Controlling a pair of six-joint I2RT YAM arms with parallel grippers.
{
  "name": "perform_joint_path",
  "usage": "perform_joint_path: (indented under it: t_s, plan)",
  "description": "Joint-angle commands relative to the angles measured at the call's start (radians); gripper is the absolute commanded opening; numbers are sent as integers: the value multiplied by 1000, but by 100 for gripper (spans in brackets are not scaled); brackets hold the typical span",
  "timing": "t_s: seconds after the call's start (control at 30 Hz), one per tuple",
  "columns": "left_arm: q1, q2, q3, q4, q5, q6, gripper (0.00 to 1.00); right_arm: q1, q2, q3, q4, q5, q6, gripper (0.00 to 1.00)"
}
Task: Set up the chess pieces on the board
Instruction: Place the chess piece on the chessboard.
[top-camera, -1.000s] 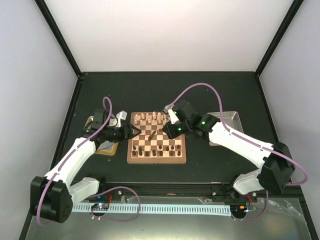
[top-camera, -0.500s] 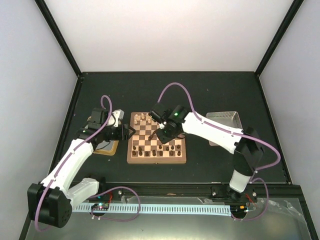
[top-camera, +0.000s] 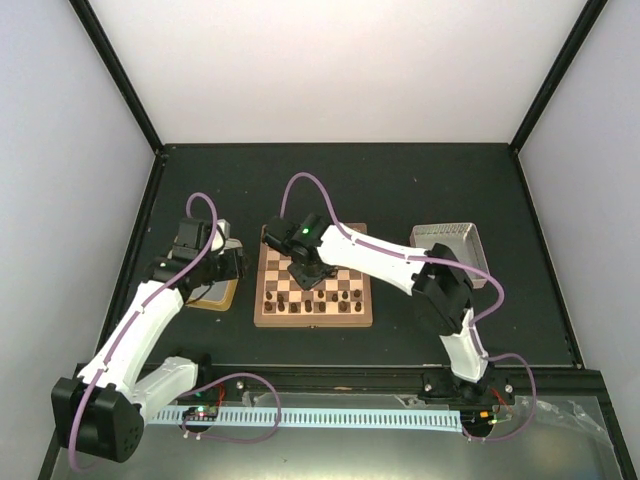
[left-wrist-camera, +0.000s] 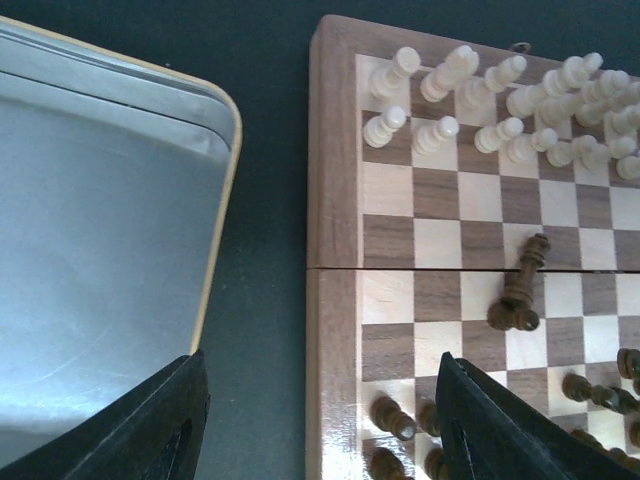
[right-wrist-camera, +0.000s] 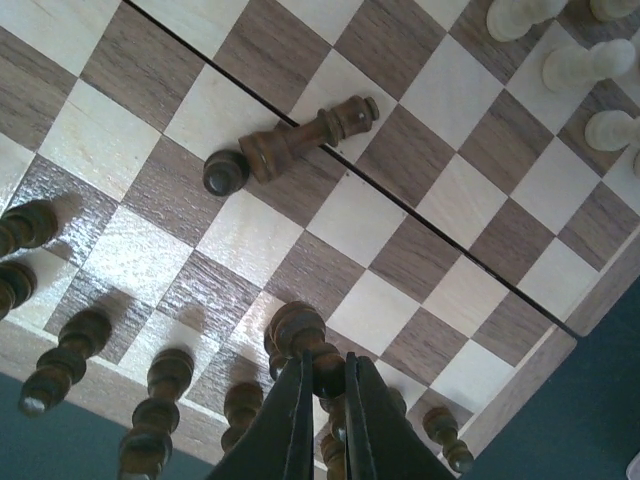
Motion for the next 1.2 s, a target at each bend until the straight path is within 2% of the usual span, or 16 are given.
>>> perform_joint_path:
  t_s: [0.0, 0.33, 0.7, 1.07, 1.17]
  plan:
    - [13, -17, 38, -34, -61, -17, 64, 5, 45, 83, -86, 64, 28, 1]
    - [12, -12, 32, -27, -39, -11, 65, 5, 111, 158, -193, 108, 88, 1]
    - [27, -33, 55, -81, -197, -49, 63, 42, 164, 208, -187, 90, 68, 1]
    - [33, -41, 56, -90, -216, -56, 62, 66, 243, 241, -178, 84, 53, 2]
    - [33, -45, 58, -90, -221, -56, 62, 66, 255, 245, -178, 101, 55, 6]
